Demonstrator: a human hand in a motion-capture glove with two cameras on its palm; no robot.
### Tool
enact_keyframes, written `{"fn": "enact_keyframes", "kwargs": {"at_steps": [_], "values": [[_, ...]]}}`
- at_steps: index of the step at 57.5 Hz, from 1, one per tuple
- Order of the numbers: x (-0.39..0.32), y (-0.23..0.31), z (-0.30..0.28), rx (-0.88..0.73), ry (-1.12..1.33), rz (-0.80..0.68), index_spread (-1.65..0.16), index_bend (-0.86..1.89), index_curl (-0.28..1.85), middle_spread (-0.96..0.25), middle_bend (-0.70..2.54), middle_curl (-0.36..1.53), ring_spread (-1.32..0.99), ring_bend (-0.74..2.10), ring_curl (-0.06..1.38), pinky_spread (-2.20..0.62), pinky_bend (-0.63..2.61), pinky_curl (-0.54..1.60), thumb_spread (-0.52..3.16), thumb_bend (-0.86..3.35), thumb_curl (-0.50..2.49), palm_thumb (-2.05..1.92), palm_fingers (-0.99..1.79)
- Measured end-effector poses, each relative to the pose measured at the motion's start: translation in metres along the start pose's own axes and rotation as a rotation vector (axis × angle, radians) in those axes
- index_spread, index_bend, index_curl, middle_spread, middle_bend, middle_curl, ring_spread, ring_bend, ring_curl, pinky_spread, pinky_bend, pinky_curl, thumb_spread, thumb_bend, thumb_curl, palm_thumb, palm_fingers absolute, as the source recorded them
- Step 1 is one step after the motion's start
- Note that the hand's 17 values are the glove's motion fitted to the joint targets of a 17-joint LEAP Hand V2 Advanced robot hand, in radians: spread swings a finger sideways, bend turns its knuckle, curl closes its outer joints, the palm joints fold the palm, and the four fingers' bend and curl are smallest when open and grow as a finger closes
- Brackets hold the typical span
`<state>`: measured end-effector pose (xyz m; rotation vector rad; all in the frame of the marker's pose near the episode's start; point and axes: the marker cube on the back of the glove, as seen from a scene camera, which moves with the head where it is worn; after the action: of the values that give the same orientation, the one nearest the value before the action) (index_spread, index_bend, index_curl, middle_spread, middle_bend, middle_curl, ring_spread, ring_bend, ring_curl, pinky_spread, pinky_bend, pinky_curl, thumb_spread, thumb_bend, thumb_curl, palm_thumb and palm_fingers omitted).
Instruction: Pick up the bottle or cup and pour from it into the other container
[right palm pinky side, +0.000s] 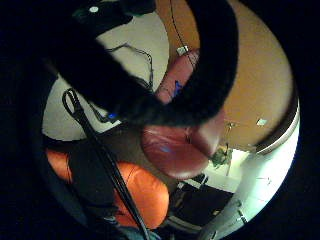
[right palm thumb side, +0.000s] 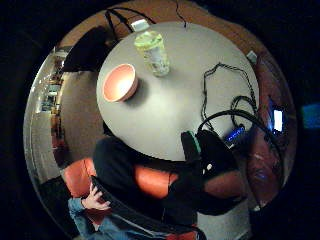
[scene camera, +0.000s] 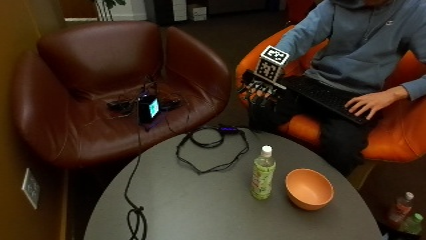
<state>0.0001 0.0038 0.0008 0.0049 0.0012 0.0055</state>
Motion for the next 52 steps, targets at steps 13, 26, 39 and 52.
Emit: {"fn": "enact_keyframes", "kwargs": {"at_steps": [13, 26, 39, 52], "values": [[-0.008, -0.008, -0.022, 0.014, 0.002, 0.009, -0.37, 0.15, 0.13, -0.1, 0.17, 0.11, -0.03, 0.34, 0.15, 0.26, 0.59, 0.24, 0.87, 0.24, 0.19, 0.56, 0.18], [-0.005, -0.024, -0.034, 0.032, 0.013, 0.01, -0.4, 0.15, 0.18, -0.11, 0.17, 0.17, -0.03, 0.37, 0.2, 0.29, 0.62, 0.29, 1.01, 0.13, 0.24, 0.59, 0.15], [0.017, -0.028, -0.027, 0.025, -0.046, 0.052, -0.41, 0.15, 0.21, -0.11, 0.17, 0.2, -0.04, 0.39, 0.23, 0.29, 0.64, 0.31, 1.05, 0.04, 0.28, 0.61, 0.13], [0.038, -0.044, -0.029, 0.032, -0.121, 0.091, -0.4, 0.13, 0.22, -0.1, 0.17, 0.23, -0.04, 0.41, 0.25, 0.29, 0.66, 0.33, 1.05, -0.03, 0.29, 0.56, 0.1]]}}
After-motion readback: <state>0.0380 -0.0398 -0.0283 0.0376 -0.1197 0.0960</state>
